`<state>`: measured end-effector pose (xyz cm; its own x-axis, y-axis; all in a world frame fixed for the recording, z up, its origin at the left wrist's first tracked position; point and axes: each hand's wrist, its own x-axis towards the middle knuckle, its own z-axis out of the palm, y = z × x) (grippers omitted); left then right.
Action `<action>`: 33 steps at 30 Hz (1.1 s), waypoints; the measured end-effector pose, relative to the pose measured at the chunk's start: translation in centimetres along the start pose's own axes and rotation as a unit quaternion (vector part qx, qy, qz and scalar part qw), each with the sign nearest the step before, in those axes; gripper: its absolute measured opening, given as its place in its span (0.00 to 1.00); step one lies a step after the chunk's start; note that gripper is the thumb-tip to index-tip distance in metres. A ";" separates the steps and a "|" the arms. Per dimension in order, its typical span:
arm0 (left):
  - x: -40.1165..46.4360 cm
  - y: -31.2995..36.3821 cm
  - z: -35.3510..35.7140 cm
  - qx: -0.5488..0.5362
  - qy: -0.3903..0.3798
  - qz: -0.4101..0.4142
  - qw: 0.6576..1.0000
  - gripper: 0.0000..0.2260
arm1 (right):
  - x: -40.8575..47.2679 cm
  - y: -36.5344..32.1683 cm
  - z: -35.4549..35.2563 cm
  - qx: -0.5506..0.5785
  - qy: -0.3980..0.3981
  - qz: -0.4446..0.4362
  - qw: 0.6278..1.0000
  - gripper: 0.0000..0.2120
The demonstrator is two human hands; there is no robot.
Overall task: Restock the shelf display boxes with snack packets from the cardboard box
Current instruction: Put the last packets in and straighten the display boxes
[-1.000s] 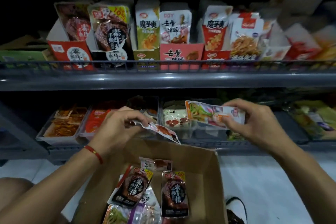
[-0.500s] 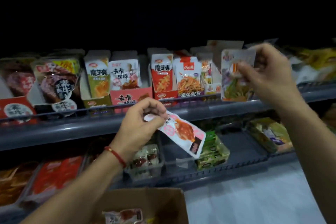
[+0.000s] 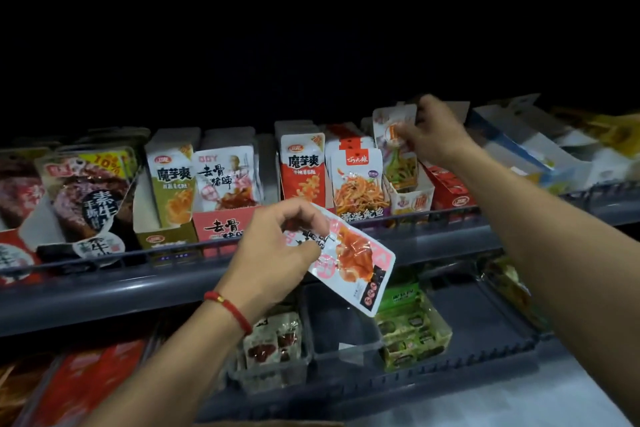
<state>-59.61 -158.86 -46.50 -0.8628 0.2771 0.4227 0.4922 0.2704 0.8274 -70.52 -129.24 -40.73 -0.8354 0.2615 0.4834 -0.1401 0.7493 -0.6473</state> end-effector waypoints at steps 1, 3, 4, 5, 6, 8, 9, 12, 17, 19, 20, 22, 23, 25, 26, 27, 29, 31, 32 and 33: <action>0.1 -0.1 0.0 0.001 0.002 0.004 1.000 0.18 | 0.1 0.4 0.3 -0.007 -0.012 0.000 1.000 0.12; 0.1 -0.3 0.0 0.003 0.001 0.006 1.000 0.19 | 0.2 1.0 0.4 -0.049 -0.029 -0.018 0.998 0.12; 0.0 -0.5 0.0 0.003 -0.001 0.004 1.000 0.19 | 0.2 1.3 0.2 -0.080 -0.036 -0.030 0.996 0.13; 0.1 -0.6 -0.1 0.002 -0.002 0.001 1.000 0.19 | 0.2 1.5 0.1 -0.115 -0.043 -0.041 0.992 0.14; 0.1 -0.7 -0.2 -0.002 -0.004 -0.001 1.000 0.19 | 0.2 1.6 -0.1 -0.154 -0.051 -0.049 0.986 0.15; 0.1 -0.8 -0.4 -0.004 -0.010 -0.004 1.000 0.19 | 0.2 1.8 -0.4 -0.223 -0.058 -0.059 0.971 0.15; 0.1 -0.9 -0.4 -0.003 -0.011 -0.004 1.000 0.20 | 0.2 1.8 -0.4 -0.245 -0.057 -0.061 0.966 0.15; 0.0 -0.8 -0.4 0.001 -0.012 -0.005 1.000 0.20 | 0.2 1.8 -0.3 -0.259 -0.045 -0.066 0.963 0.16; -0.1 -0.8 -0.5 0.010 -0.014 -0.005 1.000 0.19 | 0.1 1.8 1.0 -0.268 -0.021 -0.081 0.960 0.18; -0.3 -0.8 -0.8 0.009 -0.016 -0.009 1.000 0.19 | 0.2 1.6 1.3 -0.317 -0.013 -0.082 0.945 0.21; -0.4 -0.8 -1.0 0.005 -0.015 -0.008 1.000 0.19 | 0.3 1.4 1.2 -0.335 -0.012 -0.083 0.939 0.22; -0.6 -0.6 -1.5 -0.011 -0.007 -0.003 1.000 0.21 | 0.1 0.8 0.7 -0.344 -0.001 -0.087 0.935 0.22; -0.8 -0.5 -1.8 -0.025 -0.001 0.001 1.000 0.22 | -0.2 0.4 0.3 -0.331 0.013 -0.092 0.939 0.20; -1.3 -0.2 -2.7 -0.061 0.014 0.007 0.998 0.23 | -1.7 -0.9 -0.3 -0.263 0.040 -0.106 0.958 0.15; -1.6 -0.1 -3.2 -0.079 0.022 0.008 0.997 0.23 | -2.9 -2.0 -0.6 -0.216 0.038 -0.120 0.968 0.13; -1.9 0.0 -3.7 -0.095 0.030 0.008 0.995 0.23 | -4.6 -3.3 -0.7 -0.169 0.017 -0.131 0.977 0.11; -2.7 0.0 -4.6 -0.130 0.042 0.000 0.991 0.26 | -9.2 -6.2 -0.5 -0.083 -0.069 -0.131 0.985 0.11; -3.5 0.0 -5.3 -0.165 0.046 -0.006 0.985 0.28 | -14.0 -8.0 0.4 0.016 -0.180 -0.073 0.981 0.15; -4.0 0.0 -5.7 -0.184 0.051 -0.008 0.982 0.29 | -16.1 -8.7 1.0 0.063 -0.233 -0.032 0.970 0.18; -4.4 0.1 -6.1 -0.204 0.054 -0.012 0.978 0.29 | -17.9 -9.2 1.7 0.107 -0.276 0.008 0.955 0.19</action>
<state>-56.44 -165.71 -46.04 -0.8911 0.1706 0.4206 0.4049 -0.1201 0.9065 -55.21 -141.84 -44.43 -0.9831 -0.1328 0.1258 -0.1804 0.5902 -0.7868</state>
